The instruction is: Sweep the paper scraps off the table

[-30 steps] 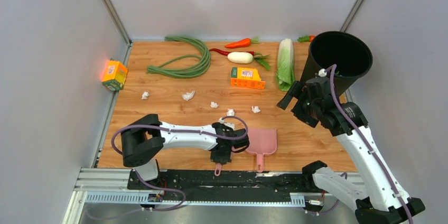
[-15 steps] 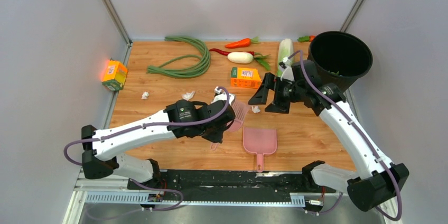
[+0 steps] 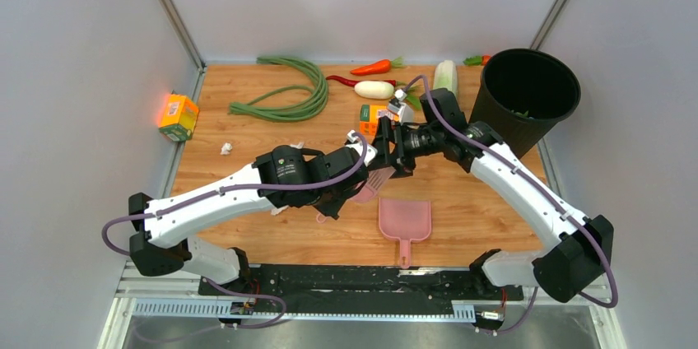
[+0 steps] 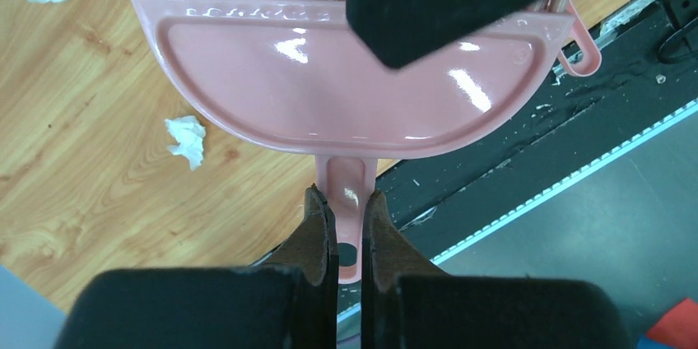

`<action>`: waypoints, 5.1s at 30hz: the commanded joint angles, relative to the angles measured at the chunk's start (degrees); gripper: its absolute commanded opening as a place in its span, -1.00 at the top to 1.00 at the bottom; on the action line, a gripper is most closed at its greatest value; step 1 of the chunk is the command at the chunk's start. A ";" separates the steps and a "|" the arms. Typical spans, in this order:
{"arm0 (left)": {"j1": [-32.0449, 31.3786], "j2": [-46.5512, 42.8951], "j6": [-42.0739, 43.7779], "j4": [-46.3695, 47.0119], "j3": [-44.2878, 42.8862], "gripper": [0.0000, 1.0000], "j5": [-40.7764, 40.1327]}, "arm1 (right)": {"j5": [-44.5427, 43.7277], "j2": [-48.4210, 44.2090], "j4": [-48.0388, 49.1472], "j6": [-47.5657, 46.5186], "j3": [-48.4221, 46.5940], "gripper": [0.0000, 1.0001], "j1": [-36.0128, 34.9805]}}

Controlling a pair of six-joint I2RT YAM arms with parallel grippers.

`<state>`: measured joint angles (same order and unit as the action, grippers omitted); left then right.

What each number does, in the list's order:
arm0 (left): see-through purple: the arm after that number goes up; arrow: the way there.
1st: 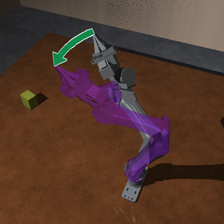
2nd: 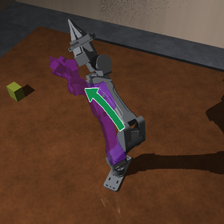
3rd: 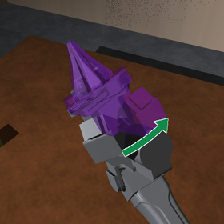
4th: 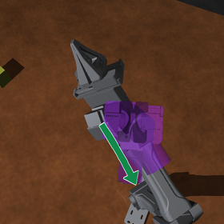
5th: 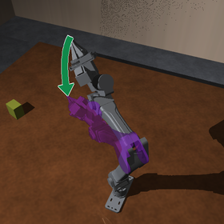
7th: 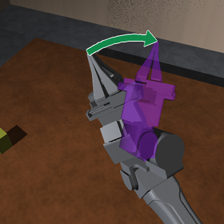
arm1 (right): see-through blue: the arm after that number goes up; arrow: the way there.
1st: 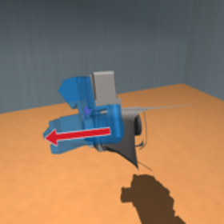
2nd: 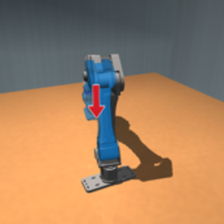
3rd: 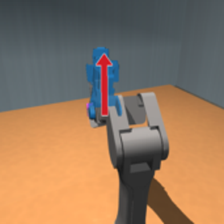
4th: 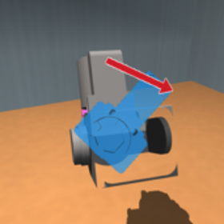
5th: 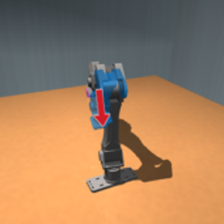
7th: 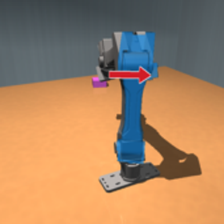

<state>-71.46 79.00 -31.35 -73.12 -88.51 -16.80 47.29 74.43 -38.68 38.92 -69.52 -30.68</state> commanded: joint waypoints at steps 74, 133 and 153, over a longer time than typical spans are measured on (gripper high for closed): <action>-0.35 -33.04 81.26 33.30 12.83 -0.22 2.91 | 13.53 3.70 19.43 51.96 -9.58 1.00 2.82; 9.12 -9.66 16.52 2.91 -20.92 1.00 -0.54 | -25.98 10.02 -32.58 6.46 -37.87 -1.00 11.35; 23.82 -5.43 -8.72 -10.02 -9.68 1.00 9.41 | -59.15 1.59 -40.69 11.53 -13.29 -0.89 -24.06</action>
<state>-48.80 77.23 -34.00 -76.86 -100.68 -8.84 -4.60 79.35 -75.90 47.97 -85.60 -49.45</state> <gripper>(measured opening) 0.066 0.942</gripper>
